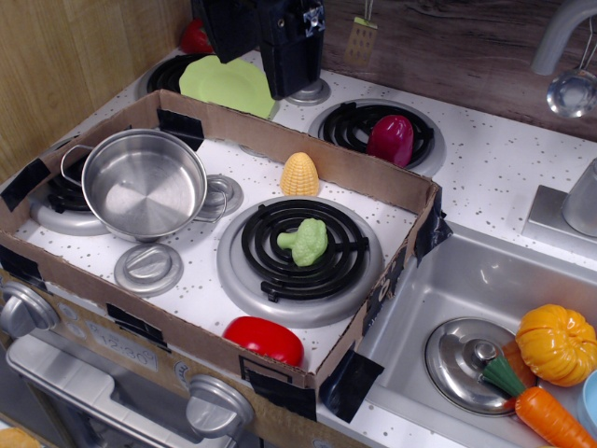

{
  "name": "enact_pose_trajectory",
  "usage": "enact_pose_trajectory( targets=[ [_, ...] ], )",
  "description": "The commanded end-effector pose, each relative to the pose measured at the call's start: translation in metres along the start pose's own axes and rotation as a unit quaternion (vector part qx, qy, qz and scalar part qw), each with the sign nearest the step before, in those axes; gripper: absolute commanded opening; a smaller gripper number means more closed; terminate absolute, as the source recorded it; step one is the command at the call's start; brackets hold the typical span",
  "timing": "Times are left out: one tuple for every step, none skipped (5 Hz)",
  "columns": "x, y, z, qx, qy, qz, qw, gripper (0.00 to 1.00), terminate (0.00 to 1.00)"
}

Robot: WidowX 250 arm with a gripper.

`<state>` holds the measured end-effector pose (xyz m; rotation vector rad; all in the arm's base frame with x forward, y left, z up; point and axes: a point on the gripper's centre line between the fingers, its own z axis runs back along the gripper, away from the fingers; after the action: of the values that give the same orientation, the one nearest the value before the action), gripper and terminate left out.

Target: Put broccoli in pot

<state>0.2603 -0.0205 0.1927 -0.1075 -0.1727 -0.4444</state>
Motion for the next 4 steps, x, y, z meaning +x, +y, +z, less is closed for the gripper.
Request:
enact_pose_trajectory(
  targets=[
    [0.0, 0.0, 0.0, 0.0, 0.0, 0.0, 1.0, 1.0, 0.0],
    [0.005, 0.008, -0.009, 0.001, -0.003, -0.014, 0.9999, 1.0, 0.0],
    [0.013, 0.013, -0.019, 0.01, 0.001, 0.028, 0.9996, 1.0, 0.0],
    [0.019, 0.015, -0.035, 0.004, -0.004, 0.042, 0.9991, 1.0, 0.0]
  ],
)
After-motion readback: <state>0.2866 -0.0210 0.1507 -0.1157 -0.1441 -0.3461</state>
